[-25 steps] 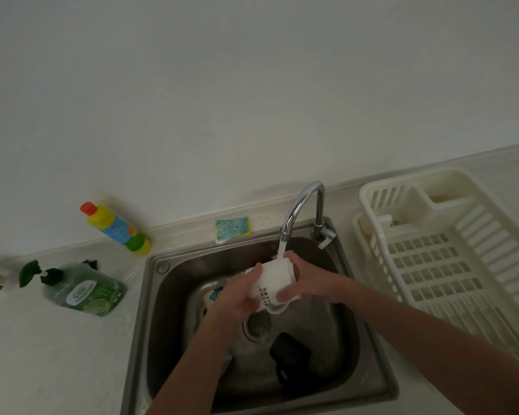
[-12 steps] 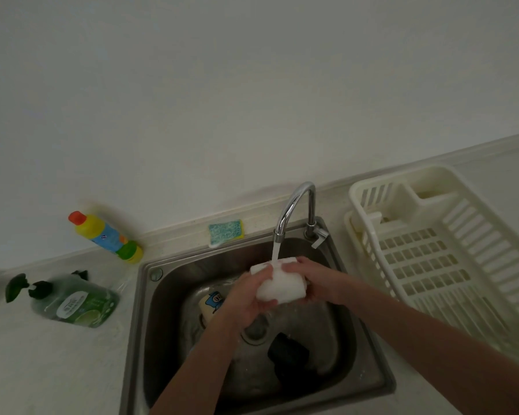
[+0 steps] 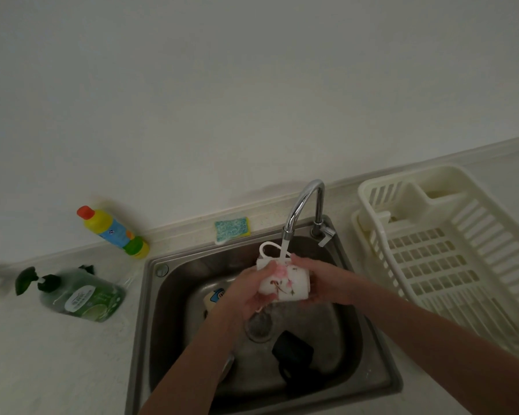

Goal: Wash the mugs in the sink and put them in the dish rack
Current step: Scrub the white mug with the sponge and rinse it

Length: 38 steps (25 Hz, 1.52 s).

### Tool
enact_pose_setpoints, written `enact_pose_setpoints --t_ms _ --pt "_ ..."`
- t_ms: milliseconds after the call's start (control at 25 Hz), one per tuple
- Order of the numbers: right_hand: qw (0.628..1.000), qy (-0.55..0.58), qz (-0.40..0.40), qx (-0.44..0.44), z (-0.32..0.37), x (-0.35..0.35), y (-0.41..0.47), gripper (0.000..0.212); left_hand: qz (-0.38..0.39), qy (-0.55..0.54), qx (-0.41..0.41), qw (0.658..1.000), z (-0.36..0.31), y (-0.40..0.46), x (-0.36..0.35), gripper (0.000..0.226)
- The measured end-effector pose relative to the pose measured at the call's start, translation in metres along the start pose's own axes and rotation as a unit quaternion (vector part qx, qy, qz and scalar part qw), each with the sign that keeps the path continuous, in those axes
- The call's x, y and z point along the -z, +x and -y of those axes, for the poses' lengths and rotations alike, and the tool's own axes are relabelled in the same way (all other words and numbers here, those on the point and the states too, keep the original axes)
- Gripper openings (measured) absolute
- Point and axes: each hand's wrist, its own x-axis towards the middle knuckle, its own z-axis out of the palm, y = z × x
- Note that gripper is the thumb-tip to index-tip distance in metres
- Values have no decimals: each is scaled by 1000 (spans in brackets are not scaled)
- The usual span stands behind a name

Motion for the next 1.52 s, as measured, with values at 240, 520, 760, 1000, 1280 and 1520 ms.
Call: enact_pose_setpoints --t_ms 240,520,760,1000,1280,1520 --pt "1000 -2 -2 28 -1 0 6 40 19 -15 -17 1000 5 3 10 85" --pt "1000 0 -27 0 0 -5 12 56 46 -36 4 998 0 -12 11 40" --pt "999 34 2 -23 10 -6 11 55 26 -28 42 998 -8 0 14 56" --pt "1000 7 -21 -12 5 1 19 62 30 -29 48 998 -16 0 8 34" --pt "999 -7 -50 11 1 -3 24 71 -10 -90 35 995 -8 4 6 56" --pt "997 50 -52 -33 4 -8 25 69 -14 -72 25 997 -5 0 6 51"
